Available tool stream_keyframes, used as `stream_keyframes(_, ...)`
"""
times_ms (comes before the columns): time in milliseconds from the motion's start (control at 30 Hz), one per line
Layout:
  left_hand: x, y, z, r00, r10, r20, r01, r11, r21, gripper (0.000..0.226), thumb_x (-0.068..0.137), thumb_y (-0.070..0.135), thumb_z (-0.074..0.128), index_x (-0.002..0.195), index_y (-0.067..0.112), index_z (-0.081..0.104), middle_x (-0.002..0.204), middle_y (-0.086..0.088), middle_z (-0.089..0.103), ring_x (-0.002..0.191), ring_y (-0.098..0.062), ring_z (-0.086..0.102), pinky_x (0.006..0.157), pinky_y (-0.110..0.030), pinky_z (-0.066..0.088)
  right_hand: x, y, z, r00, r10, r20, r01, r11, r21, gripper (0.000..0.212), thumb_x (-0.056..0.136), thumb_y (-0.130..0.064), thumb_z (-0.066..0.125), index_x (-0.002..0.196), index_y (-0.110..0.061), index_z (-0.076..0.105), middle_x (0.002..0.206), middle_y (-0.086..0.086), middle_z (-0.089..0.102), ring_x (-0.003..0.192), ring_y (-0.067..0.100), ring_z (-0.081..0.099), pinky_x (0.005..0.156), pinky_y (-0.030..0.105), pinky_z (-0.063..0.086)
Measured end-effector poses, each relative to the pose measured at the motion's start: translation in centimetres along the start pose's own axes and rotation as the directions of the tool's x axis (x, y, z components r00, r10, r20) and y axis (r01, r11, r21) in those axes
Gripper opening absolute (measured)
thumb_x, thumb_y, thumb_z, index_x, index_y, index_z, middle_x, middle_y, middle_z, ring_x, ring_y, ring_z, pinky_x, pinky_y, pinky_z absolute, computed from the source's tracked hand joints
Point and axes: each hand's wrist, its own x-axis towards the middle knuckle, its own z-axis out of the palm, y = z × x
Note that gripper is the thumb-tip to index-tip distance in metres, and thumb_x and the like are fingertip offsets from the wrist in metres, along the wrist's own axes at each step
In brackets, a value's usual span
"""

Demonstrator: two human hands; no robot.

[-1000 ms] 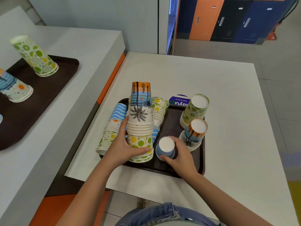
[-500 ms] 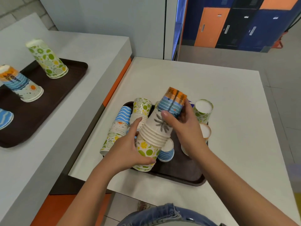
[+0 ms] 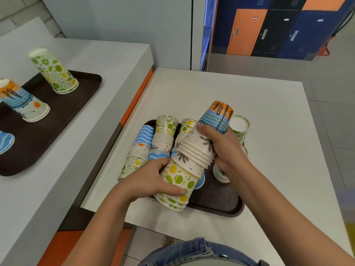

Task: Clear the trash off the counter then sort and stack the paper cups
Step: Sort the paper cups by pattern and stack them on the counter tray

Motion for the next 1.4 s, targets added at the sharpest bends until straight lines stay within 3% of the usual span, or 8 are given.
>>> stream_keyframes(267, 0.1, 0.1, -0.5, 1.0, 0.017, 0.027, -0.014, 0.995, -0.101, 0.073, 0.043, 0.032, 0.089, 0.111, 0.025, 0.064, 0.105, 0.006, 0.073, 0.099, -0.011, 0.069, 0.09, -0.035, 0.054, -0.8, 0.3, 0.2, 0.991, 0.035, 0.13, -0.048, 0.994, 0.101, 0.019, 0.081, -0.003, 0.069, 0.098, -0.006, 0.063, 0.08, 0.005, 0.071, 0.069, 0.014, 0.07, 0.061, 0.026, 0.057)
stream_keyframes(467, 0.4, 0.0, -0.1, 1.0, -0.018, 0.013, 0.019, 0.994, -0.104, 0.085, 0.041, 0.033, 0.09, 0.119, 0.024, 0.059, 0.106, 0.006, 0.073, 0.099, -0.011, 0.069, 0.094, -0.038, 0.053, -0.5, 0.6, -0.6, 0.996, 0.055, 0.077, -0.064, 0.99, 0.124, 0.011, 0.08, -0.004, 0.069, 0.09, -0.009, 0.066, 0.079, 0.005, 0.072, 0.072, 0.017, 0.07, 0.066, 0.029, 0.059)
stream_keyframes(733, 0.1, 0.8, -0.8, 0.999, -0.012, 0.051, 0.015, 0.997, -0.072, 0.078, 0.039, 0.035, 0.087, 0.111, 0.019, 0.063, 0.102, 0.003, 0.074, 0.096, -0.014, 0.07, 0.089, -0.033, 0.055, 0.0, 0.1, -0.9, 0.998, 0.051, 0.031, -0.056, 0.98, 0.193, 0.011, 0.082, -0.006, 0.068, 0.092, -0.009, 0.065, 0.081, 0.004, 0.072, 0.075, 0.016, 0.07, 0.075, 0.031, 0.058)
stream_keyframes(900, -0.3, 0.4, -1.2, 0.996, -0.01, 0.091, 0.019, 0.995, -0.101, 0.077, 0.042, 0.031, 0.087, 0.113, 0.018, 0.062, 0.106, 0.002, 0.073, 0.099, -0.015, 0.069, 0.087, -0.032, 0.055, 0.6, -2.5, -2.4, 0.998, -0.052, -0.033, 0.059, 0.974, 0.22, 0.009, 0.084, -0.007, 0.066, 0.092, -0.008, 0.062, 0.078, 0.003, 0.071, 0.072, 0.015, 0.07, 0.075, 0.032, 0.058)
stream_keyframes(967, -0.3, 0.1, -1.5, 0.997, -0.02, 0.073, 0.029, 0.991, -0.129, 0.08, 0.041, 0.031, 0.087, 0.115, 0.019, 0.061, 0.107, 0.002, 0.073, 0.099, -0.014, 0.07, 0.085, -0.03, 0.056, 0.8, -3.7, -3.6, 0.981, -0.171, -0.092, 0.184, 0.971, 0.156, 0.013, 0.083, -0.008, 0.068, 0.095, -0.01, 0.063, 0.083, 0.003, 0.07, 0.077, 0.015, 0.069, 0.079, 0.033, 0.057)
stream_keyframes(1100, -0.3, 0.0, -2.5, 1.0, -0.006, 0.002, 0.006, 0.98, -0.198, 0.081, 0.039, 0.029, 0.087, 0.115, 0.017, 0.061, 0.105, 0.002, 0.074, 0.096, -0.015, 0.07, 0.079, -0.025, 0.057, 0.4, -4.7, -6.8, 0.879, -0.436, -0.194, 0.388, 0.889, -0.243, 0.032, 0.078, -0.017, 0.076, 0.104, -0.02, 0.059, 0.097, -0.005, 0.07, 0.09, 0.01, 0.069, 0.08, 0.028, 0.056)
stream_keyframes(1267, 1.5, 1.3, -2.9, 0.981, 0.052, -0.187, -0.114, 0.936, -0.333, 0.075, 0.04, 0.029, 0.086, 0.11, 0.018, 0.062, 0.102, 0.001, 0.074, 0.091, -0.013, 0.072, 0.067, -0.02, 0.056, -0.4, -1.8, -9.2, 0.814, -0.543, -0.205, 0.401, 0.782, -0.477, 0.052, 0.07, -0.02, 0.083, 0.113, -0.02, 0.054, 0.107, -0.004, 0.066, 0.097, 0.01, 0.066, 0.082, 0.03, 0.054)
stream_keyframes(1400, 5.5, 3.3, -1.9, 0.943, 0.097, -0.318, -0.234, 0.874, -0.426, 0.072, 0.05, 0.021, 0.09, 0.114, 0.019, 0.058, 0.109, 0.001, 0.071, 0.097, -0.015, 0.069, 0.078, -0.027, 0.055, 0.3, 2.6, -10.4, 0.877, -0.463, -0.13, 0.32, 0.764, -0.559, 0.063, 0.063, -0.02, 0.088, 0.114, -0.026, 0.051, 0.105, -0.012, 0.064, 0.1, 0.01, 0.064, 0.088, 0.033, 0.053)
